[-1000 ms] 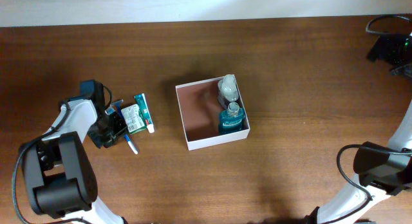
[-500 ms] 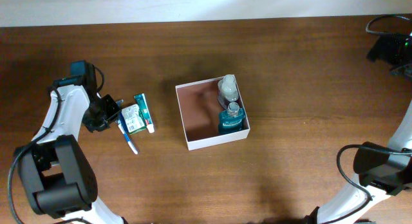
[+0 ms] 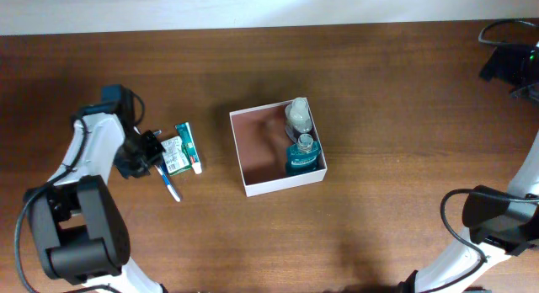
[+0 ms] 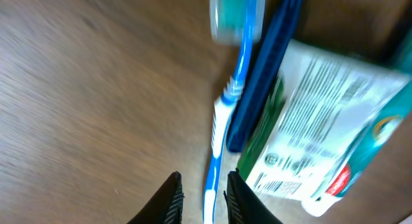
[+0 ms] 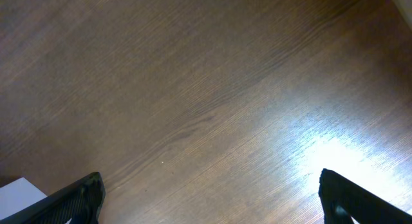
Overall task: Pack container
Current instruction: 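Lower the left gripper and close it on the toothbrush handle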
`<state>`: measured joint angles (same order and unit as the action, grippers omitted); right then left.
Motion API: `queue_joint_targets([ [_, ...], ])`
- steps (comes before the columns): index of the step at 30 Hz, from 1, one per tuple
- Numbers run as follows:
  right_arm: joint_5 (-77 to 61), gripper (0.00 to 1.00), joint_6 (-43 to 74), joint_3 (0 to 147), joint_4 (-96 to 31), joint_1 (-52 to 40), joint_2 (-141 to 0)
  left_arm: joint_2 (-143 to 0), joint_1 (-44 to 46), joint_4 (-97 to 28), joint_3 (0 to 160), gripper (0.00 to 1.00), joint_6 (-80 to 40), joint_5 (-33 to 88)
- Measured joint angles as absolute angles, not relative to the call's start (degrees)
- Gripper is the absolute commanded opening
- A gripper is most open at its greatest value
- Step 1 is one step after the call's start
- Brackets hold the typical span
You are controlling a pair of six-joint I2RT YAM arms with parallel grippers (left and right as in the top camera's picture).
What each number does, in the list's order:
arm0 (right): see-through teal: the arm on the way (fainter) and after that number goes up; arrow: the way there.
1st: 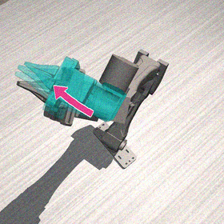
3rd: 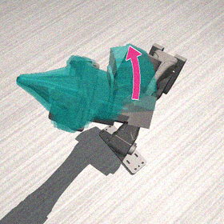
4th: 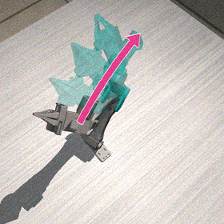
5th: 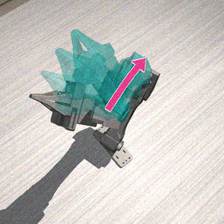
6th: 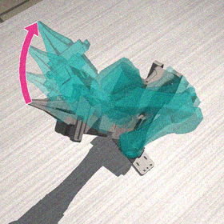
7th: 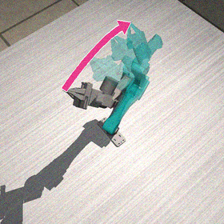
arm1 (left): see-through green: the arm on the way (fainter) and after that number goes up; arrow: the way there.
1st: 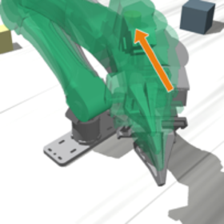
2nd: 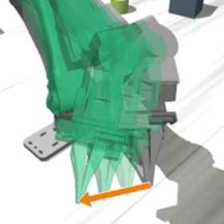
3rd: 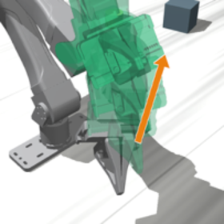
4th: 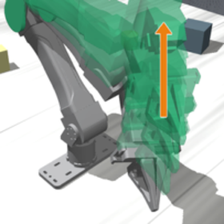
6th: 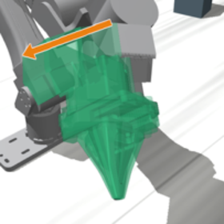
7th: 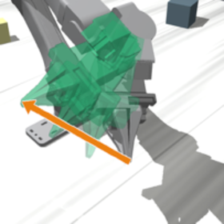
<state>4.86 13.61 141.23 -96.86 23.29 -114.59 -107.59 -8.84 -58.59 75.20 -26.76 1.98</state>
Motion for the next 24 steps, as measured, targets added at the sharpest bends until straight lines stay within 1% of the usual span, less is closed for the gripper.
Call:
queue_joint_targets([
  [7, 4.86, 0.99, 13.65, 141.23, -96.86, 23.29, -114.58, -107.59, -5.67, -58.24, 70.78, 0.25, -26.74, 2.0],
  [14, 4.86, 0.99, 13.63, 141.23, -96.86, 23.29, -114.58, -107.59, -5.3, -56.6, 68.58, 0.25, -26.74, 1.98],
  [21, 4.86, 0.99, 13.61, 141.23, -96.86, 23.29, -114.58, -107.59, -5.3, -48.9, 65.28, 0.25, -26.74, 1.98],
  [23, 4.86, 0.98, 13.56, 141.23, -96.86, 23.29, -114.58, -107.59, -5.3, -47.59, 64.9, 0.24, -26.74, 1.98],
  [24, 4.86, 0.99, 13.56, 141.23, -96.86, 23.29, -114.58, -107.61, -5.3, -47.27, 64.88, 0.19, -26.76, 1.96],
])
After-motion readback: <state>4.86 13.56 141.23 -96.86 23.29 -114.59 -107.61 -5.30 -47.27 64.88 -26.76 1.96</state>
